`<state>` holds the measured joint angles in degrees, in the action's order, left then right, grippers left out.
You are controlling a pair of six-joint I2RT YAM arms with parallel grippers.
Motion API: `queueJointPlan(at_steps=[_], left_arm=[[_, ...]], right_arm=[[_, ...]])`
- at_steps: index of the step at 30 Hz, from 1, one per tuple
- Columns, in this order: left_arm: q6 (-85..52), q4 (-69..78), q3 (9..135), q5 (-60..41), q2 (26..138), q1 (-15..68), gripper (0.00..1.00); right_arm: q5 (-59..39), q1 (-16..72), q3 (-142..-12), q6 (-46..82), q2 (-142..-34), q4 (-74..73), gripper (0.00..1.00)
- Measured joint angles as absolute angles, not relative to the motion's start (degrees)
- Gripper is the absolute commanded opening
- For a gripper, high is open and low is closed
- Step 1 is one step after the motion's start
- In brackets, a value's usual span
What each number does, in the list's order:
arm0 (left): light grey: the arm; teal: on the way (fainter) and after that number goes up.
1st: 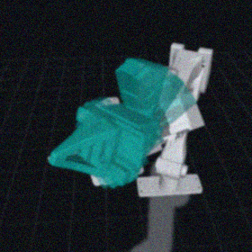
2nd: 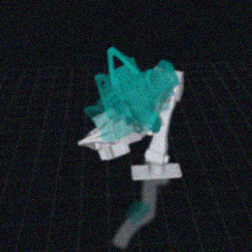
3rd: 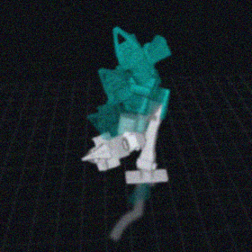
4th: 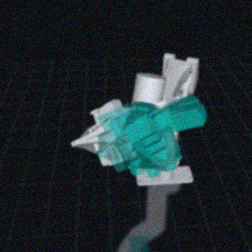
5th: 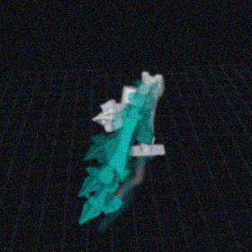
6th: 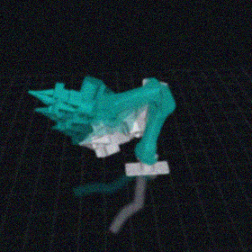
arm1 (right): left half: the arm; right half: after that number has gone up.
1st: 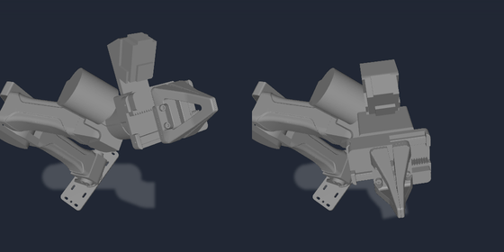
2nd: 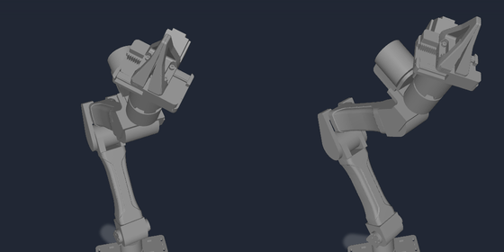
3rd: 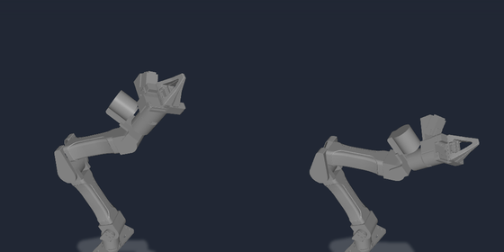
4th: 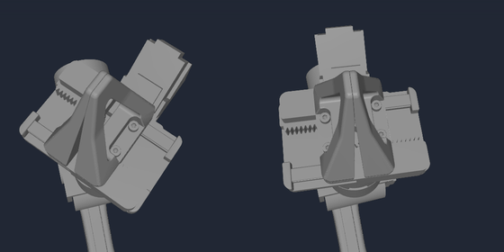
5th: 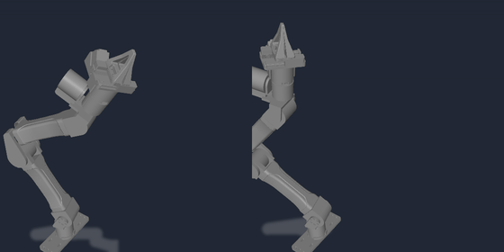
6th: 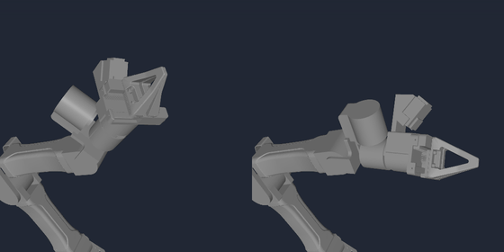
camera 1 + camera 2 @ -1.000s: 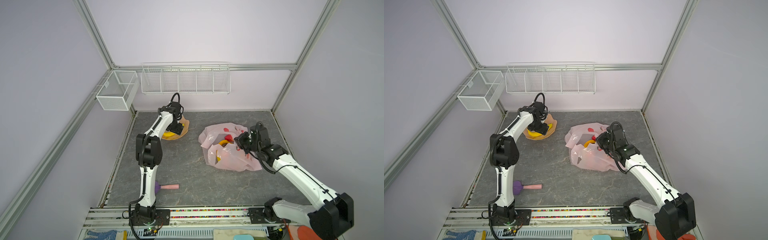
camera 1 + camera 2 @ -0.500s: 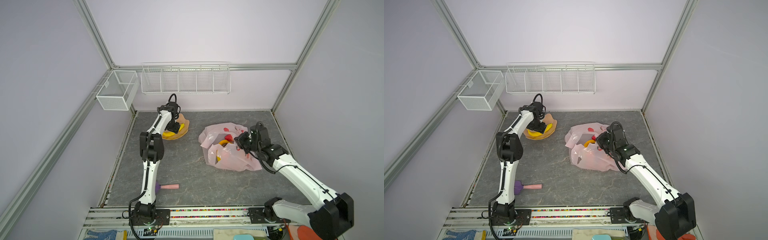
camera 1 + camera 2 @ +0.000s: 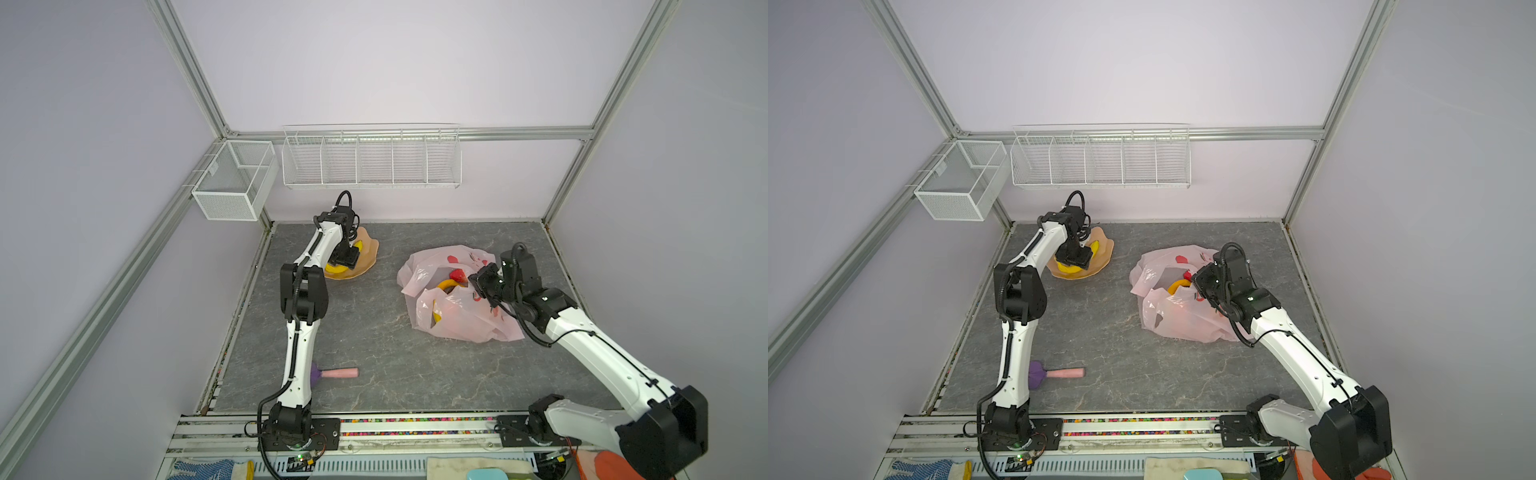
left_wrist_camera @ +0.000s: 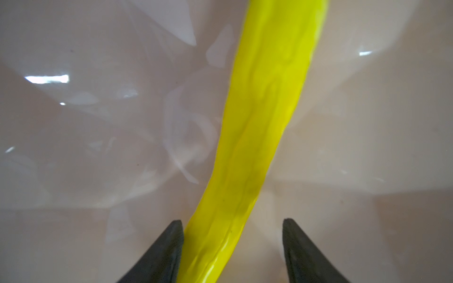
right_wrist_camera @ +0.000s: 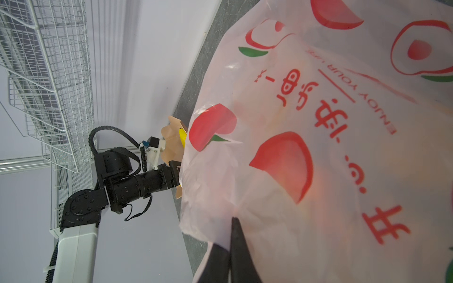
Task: Place the fruits into the plastic bag
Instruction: 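Lower the open left gripper onto the yellow banana in the bowl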
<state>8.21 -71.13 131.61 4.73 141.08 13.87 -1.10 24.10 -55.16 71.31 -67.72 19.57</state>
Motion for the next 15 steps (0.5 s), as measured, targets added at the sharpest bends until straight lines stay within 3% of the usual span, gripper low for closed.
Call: queueJointPlan(at_steps=[15], left_arm=[[7.31, -69.71, 130.98, 4.45, 140.66, 13.87, 0.22]], right_arm=[[-0.89, 24.1, -55.16, 71.33, -67.72, 19.73, 0.06]])
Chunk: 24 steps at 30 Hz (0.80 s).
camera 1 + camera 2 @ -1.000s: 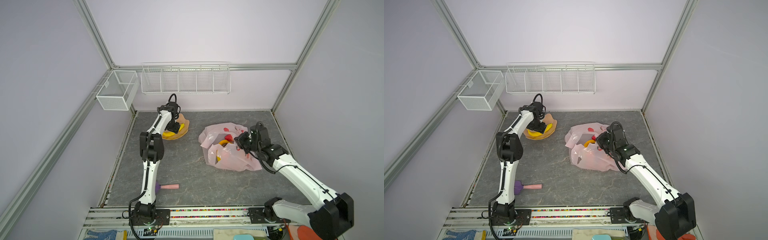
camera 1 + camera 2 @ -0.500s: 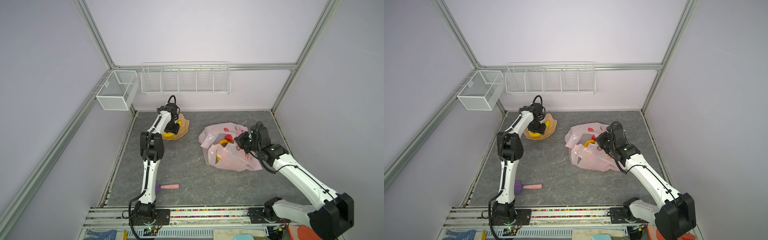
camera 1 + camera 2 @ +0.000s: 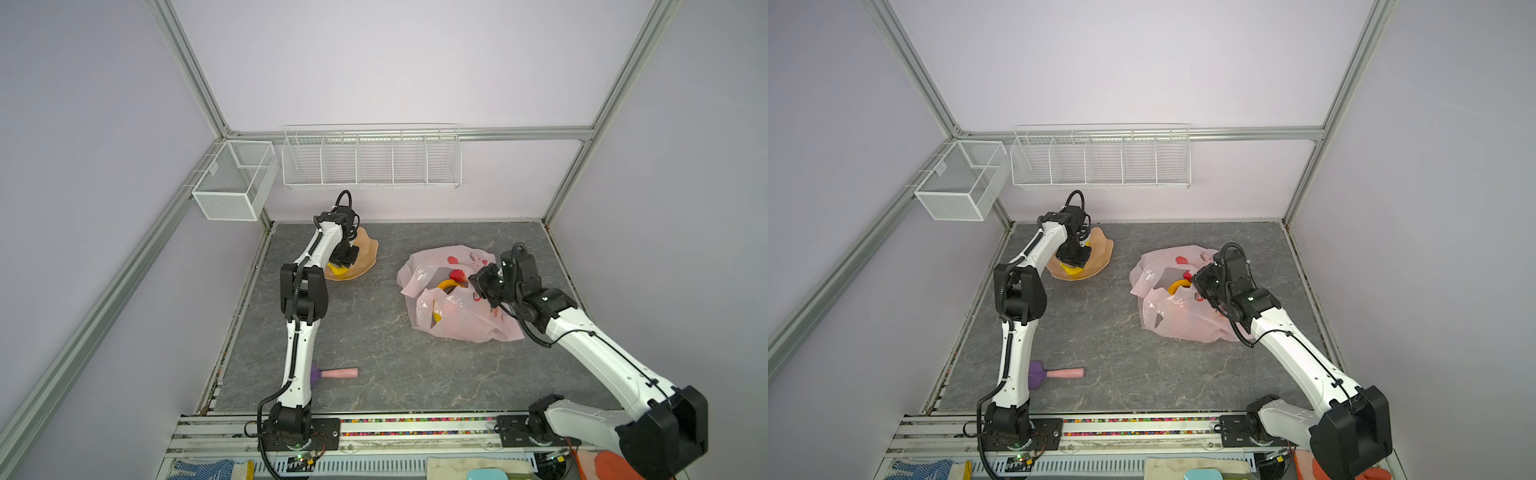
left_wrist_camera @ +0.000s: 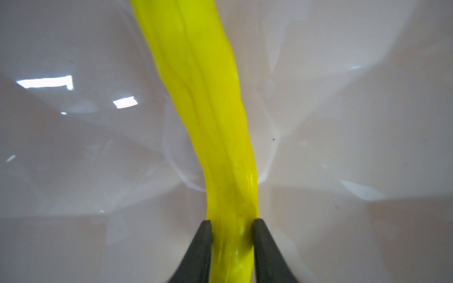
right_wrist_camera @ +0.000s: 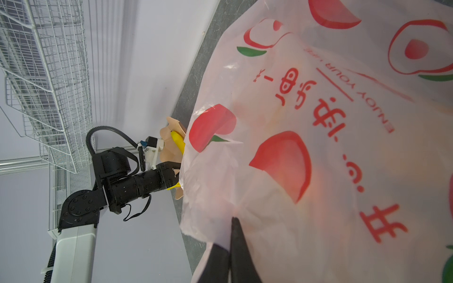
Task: Place the fruits into the plastic bag
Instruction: 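Lower the open left gripper onto the yellow banana in the bowl, then close the left gripper on the banana's end and lift it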
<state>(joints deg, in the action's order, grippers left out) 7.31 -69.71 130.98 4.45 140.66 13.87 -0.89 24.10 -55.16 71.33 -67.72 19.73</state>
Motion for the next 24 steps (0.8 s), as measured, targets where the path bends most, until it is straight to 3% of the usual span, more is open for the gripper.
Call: queueJointPlan(at_steps=[12, 19, 24], left_arm=[[8.12, -66.41, 122.54, 4.21, 130.54, 13.87, 0.24], [8.78, -66.04, 122.34, 5.15, 127.85, 13.87, 0.56], [6.9, -66.28, 123.0, 6.26, 130.39, 13.87, 0.67]], right_arm=[[-0.91, 24.1, -55.16, 71.33, -67.72, 19.73, 0.06], [-0.93, 24.1, -55.16, 71.31, -67.72, 19.7, 0.06], [-0.93, 24.1, -55.16, 71.31, -67.72, 19.7, 0.06]])
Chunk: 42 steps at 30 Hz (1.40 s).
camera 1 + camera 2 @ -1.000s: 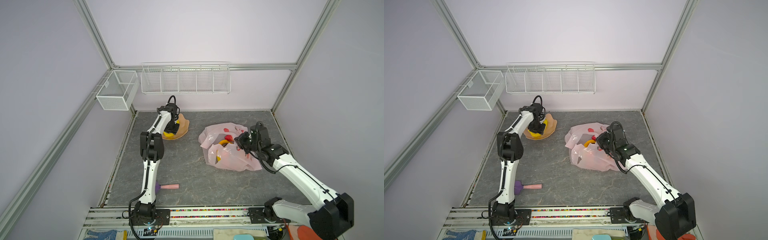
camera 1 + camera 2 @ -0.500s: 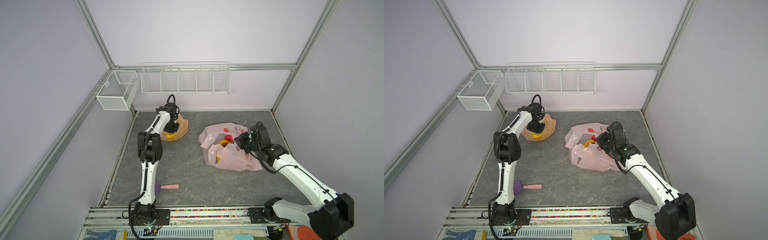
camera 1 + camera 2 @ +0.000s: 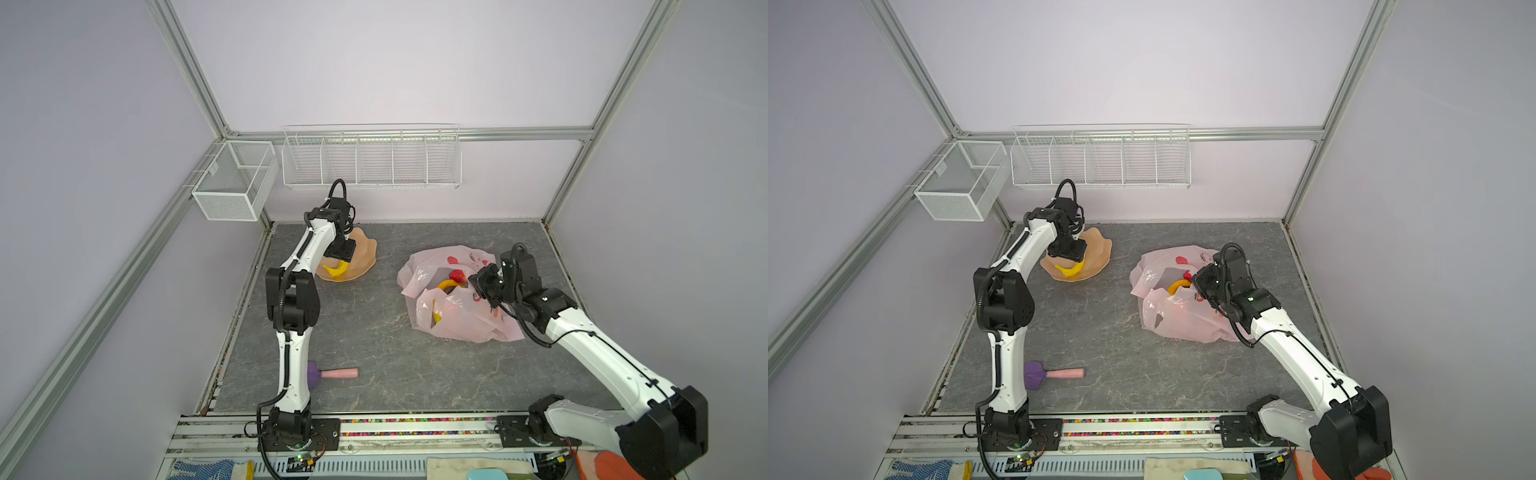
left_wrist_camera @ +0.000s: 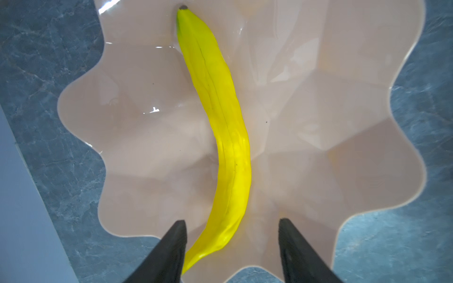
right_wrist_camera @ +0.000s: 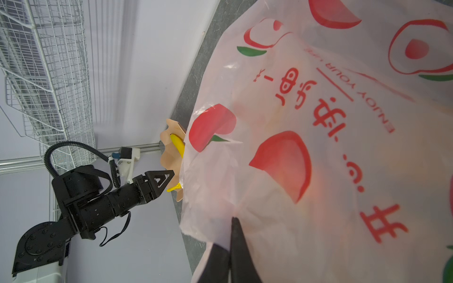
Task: Place the fruits into the plastic bag
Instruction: 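Close the left gripper on the banana's end and lift it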
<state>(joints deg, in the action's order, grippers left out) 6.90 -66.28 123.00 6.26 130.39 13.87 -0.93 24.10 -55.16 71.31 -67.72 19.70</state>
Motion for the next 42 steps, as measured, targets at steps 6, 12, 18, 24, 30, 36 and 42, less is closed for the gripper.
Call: queueJointPlan(at_steps=[6, 12, 18, 24, 30, 36, 42], left_arm=[[4.67, -66.57, 125.4, 6.74, 134.39, 13.87, 0.68], [3.07, -66.63, 127.83, 7.7, 138.04, 13.87, 0.68], [1.72, -66.57, 128.49, 7.64, 140.51, 13.87, 0.61], [0.8, -66.28, 127.42, 7.51, 140.92, 13.87, 0.46], [0.91, -64.73, 125.4, 7.64, 140.44, 13.87, 0.27], [1.32, -63.68, 122.21, 7.66, 137.25, 13.87, 0.22], [2.76, -61.95, 117.4, 7.66, 129.29, 13.87, 0.21]], right_arm=[[-0.93, 24.1, -55.16, 71.31, -67.72, 19.73, 0.06], [-0.91, 24.1, -55.16, 71.29, -67.72, 19.77, 0.06], [-0.93, 24.1, -55.16, 71.29, -67.72, 19.94, 0.06], [-0.91, 24.1, -55.16, 71.29, -67.72, 19.97, 0.06], [-0.91, 24.1, -55.18, 71.29, -67.72, 19.97, 0.06], [-0.91, 24.1, -55.2, 71.22, -67.72, 19.97, 0.06], [-0.91, 24.1, -55.2, 71.09, -67.72, 19.97, 0.06]])
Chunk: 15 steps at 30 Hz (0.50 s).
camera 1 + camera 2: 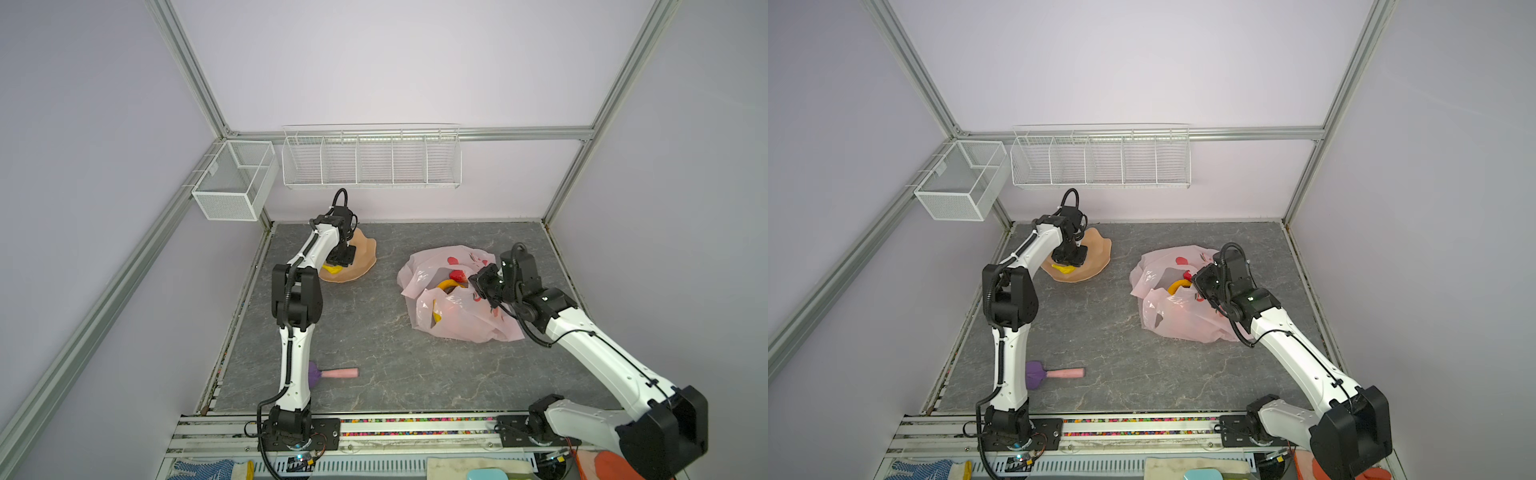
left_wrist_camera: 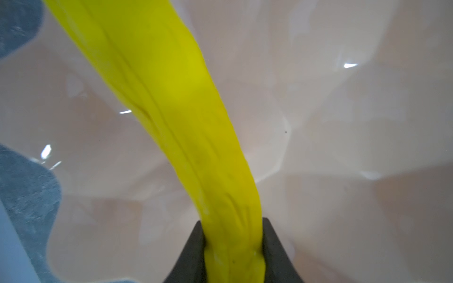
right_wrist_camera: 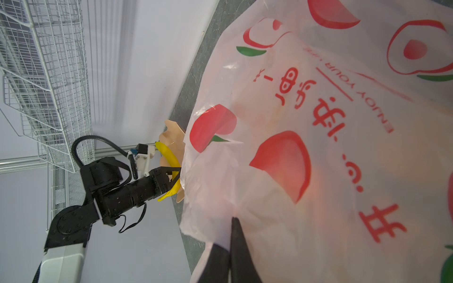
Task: Place the fruits into the plastic bag
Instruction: 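Close the left gripper on the banana's end and lift it, then carry the banana with the left gripper to the bag opening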
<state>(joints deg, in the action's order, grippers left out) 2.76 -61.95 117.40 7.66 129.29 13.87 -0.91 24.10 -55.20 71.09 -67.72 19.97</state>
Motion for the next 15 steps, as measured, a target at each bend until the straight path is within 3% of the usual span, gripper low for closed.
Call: queueJointPlan(at_steps=[7, 15], left_arm=[[6.96, -57.87, 105.47, 7.62, 115.24, 15.16, 0.2], [13.85, -51.57, 85.43, 3.25, 98.83, 22.24, 0.2]], right_arm=[[-0.93, 24.1, -55.22, 71.09, -67.75, 19.94, 0.06], [-1.26, 24.1, -55.33, 71.05, -68.4, 19.92, 0.06]])
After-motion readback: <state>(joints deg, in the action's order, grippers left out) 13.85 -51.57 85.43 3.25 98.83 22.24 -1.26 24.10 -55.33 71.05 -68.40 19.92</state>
